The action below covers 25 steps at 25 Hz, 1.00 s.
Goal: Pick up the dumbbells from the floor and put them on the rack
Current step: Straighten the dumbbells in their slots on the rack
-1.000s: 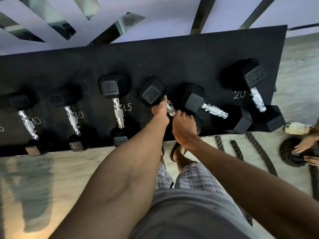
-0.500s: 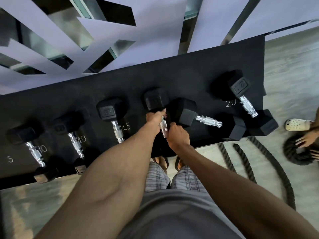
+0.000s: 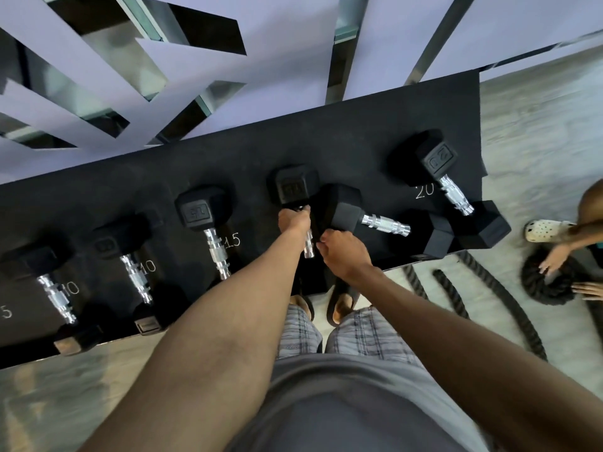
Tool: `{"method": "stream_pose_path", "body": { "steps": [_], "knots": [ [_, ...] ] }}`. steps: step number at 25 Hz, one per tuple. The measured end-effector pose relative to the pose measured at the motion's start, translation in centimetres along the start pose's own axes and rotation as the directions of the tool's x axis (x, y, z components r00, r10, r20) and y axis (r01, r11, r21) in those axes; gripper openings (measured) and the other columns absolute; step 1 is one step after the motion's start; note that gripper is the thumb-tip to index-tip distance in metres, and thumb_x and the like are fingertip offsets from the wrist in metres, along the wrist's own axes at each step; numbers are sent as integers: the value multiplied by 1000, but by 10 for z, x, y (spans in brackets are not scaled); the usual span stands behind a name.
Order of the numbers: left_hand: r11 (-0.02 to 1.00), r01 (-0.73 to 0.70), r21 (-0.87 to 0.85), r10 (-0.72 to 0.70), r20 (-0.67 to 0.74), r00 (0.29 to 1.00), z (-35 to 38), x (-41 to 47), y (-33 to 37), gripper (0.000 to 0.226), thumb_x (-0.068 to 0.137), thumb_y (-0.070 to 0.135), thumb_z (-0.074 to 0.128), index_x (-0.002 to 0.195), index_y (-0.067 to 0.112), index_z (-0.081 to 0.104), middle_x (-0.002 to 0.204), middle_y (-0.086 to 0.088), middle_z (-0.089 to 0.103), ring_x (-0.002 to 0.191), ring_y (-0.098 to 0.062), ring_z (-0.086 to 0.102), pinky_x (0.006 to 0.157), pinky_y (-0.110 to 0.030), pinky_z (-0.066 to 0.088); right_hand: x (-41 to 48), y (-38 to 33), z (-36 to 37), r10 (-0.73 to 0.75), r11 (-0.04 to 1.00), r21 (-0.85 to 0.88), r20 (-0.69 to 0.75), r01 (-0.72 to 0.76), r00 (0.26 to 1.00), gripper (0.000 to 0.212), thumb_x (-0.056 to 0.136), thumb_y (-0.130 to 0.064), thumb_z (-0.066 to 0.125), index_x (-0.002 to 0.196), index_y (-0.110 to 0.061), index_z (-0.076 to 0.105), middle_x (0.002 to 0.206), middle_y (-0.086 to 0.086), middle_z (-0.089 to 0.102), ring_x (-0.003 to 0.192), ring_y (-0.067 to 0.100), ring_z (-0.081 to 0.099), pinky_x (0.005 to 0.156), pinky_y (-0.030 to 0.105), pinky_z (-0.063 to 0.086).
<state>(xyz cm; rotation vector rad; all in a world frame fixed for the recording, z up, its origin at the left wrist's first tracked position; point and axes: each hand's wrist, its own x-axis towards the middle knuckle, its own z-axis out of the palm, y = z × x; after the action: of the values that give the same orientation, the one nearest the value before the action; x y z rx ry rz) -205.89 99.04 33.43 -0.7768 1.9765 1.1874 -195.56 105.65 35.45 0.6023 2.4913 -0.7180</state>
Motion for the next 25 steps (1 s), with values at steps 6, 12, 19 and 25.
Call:
{"method": "stream_pose_path", "body": {
  "steps": [6, 12, 19, 25],
  "knots": [
    [964, -140, 227, 177, -149, 973, 2, -21, -24, 31, 90, 16, 57, 118, 4, 55, 121, -17, 62, 111, -34, 61, 93, -41, 51, -16, 72, -36, -82, 996, -63, -278, 67, 957, 24, 90, -26, 53, 109, -12, 53, 106, 12, 58, 100, 34, 57, 81, 42, 48],
    [974, -156, 166, 190, -213, 959, 13, -28, -46, 31, 97, 20, 50, 126, 13, 57, 120, -10, 64, 112, -28, 61, 85, -30, 46, 35, 111, -43, -135, 977, -171, -20, 129, 991, 43, 84, -27, 62, 122, -9, 50, 120, 16, 54, 112, 38, 52, 92, 46, 45],
    [987, -161, -16, 156, -176, 972, 19, -15, -58, 35, 86, 18, 54, 120, 15, 57, 110, -11, 66, 95, -26, 63, 75, -30, 46, 68, 117, -33, -92, 990, -98, 95, 101, 991, 30, 84, -34, 62, 100, -9, 60, 102, 17, 68, 97, 39, 63, 70, 35, 45],
    [973, -173, 150, 187, -85, 979, 22, 3, -49, 37, 89, 20, 54, 125, 9, 47, 111, -10, 64, 99, -27, 63, 87, -36, 51, 69, 111, -32, -51, 995, -87, 3, 51, 999, 25, 82, -34, 60, 80, -9, 65, 84, 13, 69, 85, 37, 65, 66, 31, 38]
  ]
}}
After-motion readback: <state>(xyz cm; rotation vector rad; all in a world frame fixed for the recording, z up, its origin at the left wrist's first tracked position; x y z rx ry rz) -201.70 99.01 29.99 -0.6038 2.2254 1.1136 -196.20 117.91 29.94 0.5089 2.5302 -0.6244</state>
